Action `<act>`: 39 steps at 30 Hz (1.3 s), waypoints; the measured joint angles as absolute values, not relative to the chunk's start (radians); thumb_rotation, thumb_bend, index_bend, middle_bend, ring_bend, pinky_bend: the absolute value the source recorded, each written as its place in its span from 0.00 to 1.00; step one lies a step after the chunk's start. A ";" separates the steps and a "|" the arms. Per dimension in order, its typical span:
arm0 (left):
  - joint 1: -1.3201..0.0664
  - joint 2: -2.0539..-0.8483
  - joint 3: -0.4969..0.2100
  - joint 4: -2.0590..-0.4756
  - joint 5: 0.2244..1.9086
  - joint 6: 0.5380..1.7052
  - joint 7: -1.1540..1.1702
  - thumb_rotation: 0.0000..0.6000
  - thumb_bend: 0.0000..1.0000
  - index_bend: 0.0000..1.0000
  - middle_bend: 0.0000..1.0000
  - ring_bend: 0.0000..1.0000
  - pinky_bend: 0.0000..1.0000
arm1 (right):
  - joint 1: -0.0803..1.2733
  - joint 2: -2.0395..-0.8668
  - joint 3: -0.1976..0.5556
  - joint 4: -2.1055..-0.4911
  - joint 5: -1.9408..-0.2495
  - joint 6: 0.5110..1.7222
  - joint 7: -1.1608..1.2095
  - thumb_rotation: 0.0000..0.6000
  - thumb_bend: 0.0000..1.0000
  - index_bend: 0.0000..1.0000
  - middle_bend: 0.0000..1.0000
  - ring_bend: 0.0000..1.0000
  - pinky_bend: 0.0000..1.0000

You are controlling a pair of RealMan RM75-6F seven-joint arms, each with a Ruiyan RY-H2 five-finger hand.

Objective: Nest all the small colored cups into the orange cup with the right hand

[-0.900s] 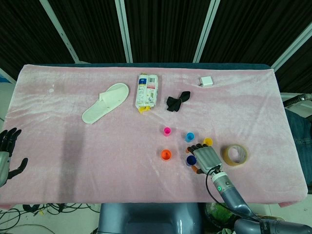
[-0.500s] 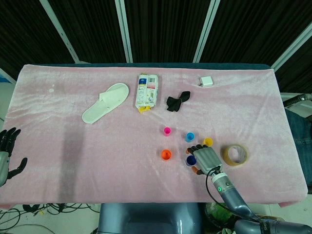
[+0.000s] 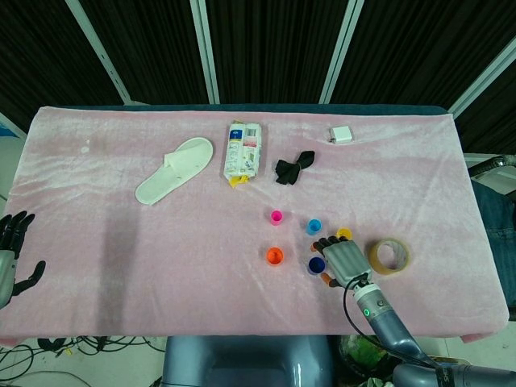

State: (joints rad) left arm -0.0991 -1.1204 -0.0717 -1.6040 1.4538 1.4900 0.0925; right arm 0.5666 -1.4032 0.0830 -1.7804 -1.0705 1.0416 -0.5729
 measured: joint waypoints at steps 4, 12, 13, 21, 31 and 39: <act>-0.099 -1.120 -0.072 -1.605 1.452 1.489 0.094 1.00 0.34 0.07 0.06 0.00 0.01 | 0.570 -1.401 0.078 -1.785 -1.064 1.038 -0.574 1.00 0.24 0.32 0.29 0.25 0.29; -0.099 -1.119 -0.073 -1.607 1.448 1.489 0.093 1.00 0.34 0.07 0.06 0.00 0.01 | 0.572 -1.424 0.070 -1.752 -1.062 1.036 -0.555 1.00 0.25 0.34 0.38 0.25 0.29; -0.099 -1.118 -0.073 -1.607 1.447 1.488 0.093 1.00 0.34 0.07 0.06 0.00 0.01 | 0.573 -1.427 0.068 -1.748 -1.063 1.036 -0.553 1.00 0.25 0.35 0.40 0.26 0.29; -0.100 -1.117 -0.074 -1.610 1.443 1.485 0.096 1.00 0.34 0.07 0.06 0.00 0.01 | 0.569 -1.463 0.051 -1.692 -1.085 1.034 -0.525 1.00 0.28 0.44 0.46 0.28 0.29; -0.100 -1.116 -0.074 -1.614 1.440 1.482 0.096 1.00 0.34 0.07 0.06 0.00 0.01 | 0.568 -1.460 0.057 -1.701 -1.128 1.051 -0.497 1.00 0.40 0.57 0.50 0.31 0.29; -0.099 -1.114 -0.073 -1.620 1.438 1.481 0.091 1.00 0.34 0.08 0.06 0.00 0.01 | 0.603 -1.404 0.088 -1.797 -1.097 1.035 -0.552 1.00 0.40 0.58 0.50 0.31 0.29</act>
